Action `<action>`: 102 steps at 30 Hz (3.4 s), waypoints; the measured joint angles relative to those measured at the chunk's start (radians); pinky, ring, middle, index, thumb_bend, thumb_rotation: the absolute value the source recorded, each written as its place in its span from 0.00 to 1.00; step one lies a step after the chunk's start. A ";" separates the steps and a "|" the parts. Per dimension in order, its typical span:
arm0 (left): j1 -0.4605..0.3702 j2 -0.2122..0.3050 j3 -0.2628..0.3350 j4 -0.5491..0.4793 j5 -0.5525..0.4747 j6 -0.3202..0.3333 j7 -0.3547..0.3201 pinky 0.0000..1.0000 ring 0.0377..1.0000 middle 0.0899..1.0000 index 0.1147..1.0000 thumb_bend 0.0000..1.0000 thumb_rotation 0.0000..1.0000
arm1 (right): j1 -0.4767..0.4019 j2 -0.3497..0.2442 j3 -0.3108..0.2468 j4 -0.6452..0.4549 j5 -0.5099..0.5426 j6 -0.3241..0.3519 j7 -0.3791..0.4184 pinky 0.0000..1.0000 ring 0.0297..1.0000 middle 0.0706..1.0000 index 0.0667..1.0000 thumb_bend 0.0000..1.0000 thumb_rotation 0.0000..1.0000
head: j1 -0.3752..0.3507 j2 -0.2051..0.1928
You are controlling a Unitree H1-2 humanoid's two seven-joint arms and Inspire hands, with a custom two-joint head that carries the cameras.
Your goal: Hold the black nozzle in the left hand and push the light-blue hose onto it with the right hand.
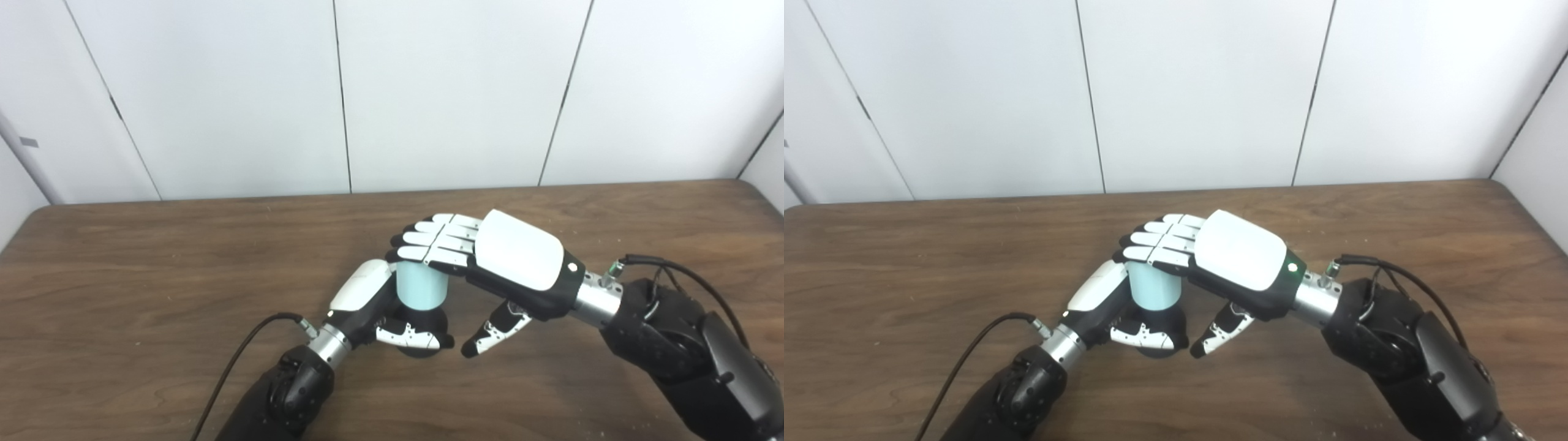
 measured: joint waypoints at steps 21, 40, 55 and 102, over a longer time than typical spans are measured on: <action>0.001 0.000 0.000 -0.001 0.000 0.000 -0.004 1.00 0.90 0.77 0.69 0.84 0.52 | 0.021 0.003 0.010 0.000 -0.016 0.000 -0.036 0.88 0.89 0.90 0.87 0.72 0.13 | 0.002 0.005; 0.003 0.000 0.000 -0.005 0.000 0.000 -0.010 1.00 0.90 0.77 0.69 0.83 0.52 | 0.069 -0.037 0.078 -0.015 -0.134 0.001 -0.170 0.98 1.00 1.00 0.90 0.72 0.16 | 0.002 0.011; 0.007 0.000 0.001 -0.008 0.000 0.001 -0.013 1.00 0.90 0.77 0.68 0.83 0.52 | 0.147 -0.039 0.085 -0.016 -0.279 0.000 -0.349 1.00 1.00 1.00 0.96 0.66 0.17 | 0.002 0.014; 0.011 0.001 0.007 -0.011 -0.005 0.004 -0.013 1.00 0.90 0.77 0.68 0.83 0.52 | 0.018 -0.082 0.209 -0.004 -0.102 0.028 -0.247 0.94 0.97 0.97 0.92 0.71 0.18 | 0.008 0.021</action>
